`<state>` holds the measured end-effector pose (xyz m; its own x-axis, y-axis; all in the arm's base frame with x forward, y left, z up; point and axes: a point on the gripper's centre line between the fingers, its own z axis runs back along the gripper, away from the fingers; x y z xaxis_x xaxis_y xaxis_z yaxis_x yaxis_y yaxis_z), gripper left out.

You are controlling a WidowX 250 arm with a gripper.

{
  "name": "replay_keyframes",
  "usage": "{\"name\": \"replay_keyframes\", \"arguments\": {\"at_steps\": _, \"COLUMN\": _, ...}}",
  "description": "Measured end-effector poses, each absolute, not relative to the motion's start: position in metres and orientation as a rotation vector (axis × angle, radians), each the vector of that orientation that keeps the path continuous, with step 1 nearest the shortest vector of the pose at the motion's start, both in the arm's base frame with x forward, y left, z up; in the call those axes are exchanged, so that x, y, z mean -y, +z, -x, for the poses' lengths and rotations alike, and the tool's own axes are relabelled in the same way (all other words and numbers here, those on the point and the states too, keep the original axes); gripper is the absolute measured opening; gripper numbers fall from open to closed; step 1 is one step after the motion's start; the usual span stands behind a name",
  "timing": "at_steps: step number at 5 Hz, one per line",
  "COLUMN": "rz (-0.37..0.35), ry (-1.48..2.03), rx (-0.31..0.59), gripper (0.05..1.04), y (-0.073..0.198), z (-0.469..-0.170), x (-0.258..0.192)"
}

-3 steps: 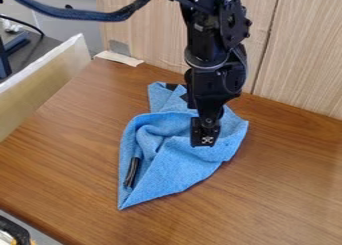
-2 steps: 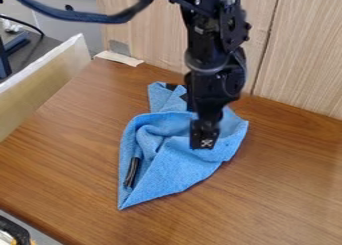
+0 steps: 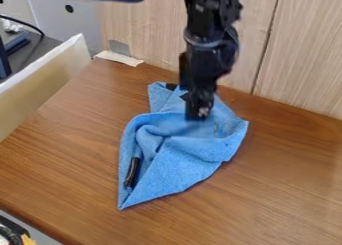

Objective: Unfold the cloth from right to left

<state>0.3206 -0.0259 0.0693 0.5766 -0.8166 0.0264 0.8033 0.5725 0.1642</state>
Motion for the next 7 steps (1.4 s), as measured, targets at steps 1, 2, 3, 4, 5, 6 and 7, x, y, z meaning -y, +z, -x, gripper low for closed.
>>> {"name": "replay_keyframes", "arguments": {"at_steps": 1, "rz": -0.115, "ry": -0.893, "rx": 0.102, "gripper": 0.999, "y": 0.063, "z": -0.339, "x": 0.01}}
{"name": "replay_keyframes", "arguments": {"at_steps": 2, "rz": -0.067, "ry": -0.87, "rx": 0.086, "gripper": 0.999, "y": 0.048, "z": -0.348, "x": 0.011}}
{"name": "replay_keyframes", "arguments": {"at_steps": 3, "rz": -0.061, "ry": -0.856, "rx": 0.06, "gripper": 0.999, "y": 0.034, "z": -0.352, "x": 0.014}}
{"name": "replay_keyframes", "arguments": {"at_steps": 4, "rz": -0.063, "ry": -0.874, "rx": 0.065, "gripper": 0.999, "y": 0.029, "z": -0.354, "x": 0.025}}
{"name": "replay_keyframes", "arguments": {"at_steps": 5, "rz": -0.063, "ry": -0.875, "rx": 0.042, "gripper": 0.999, "y": 0.015, "z": -0.353, "x": 0.025}}
{"name": "replay_keyframes", "arguments": {"at_steps": 6, "rz": -0.072, "ry": -0.878, "rx": 0.017, "gripper": 0.945, "y": 0.005, "z": -0.356, "x": 0.023}}
{"name": "replay_keyframes", "arguments": {"at_steps": 7, "rz": -0.07, "ry": -0.874, "rx": -0.005, "gripper": 0.657, "y": -0.003, "z": -0.355, "x": 0.021}}
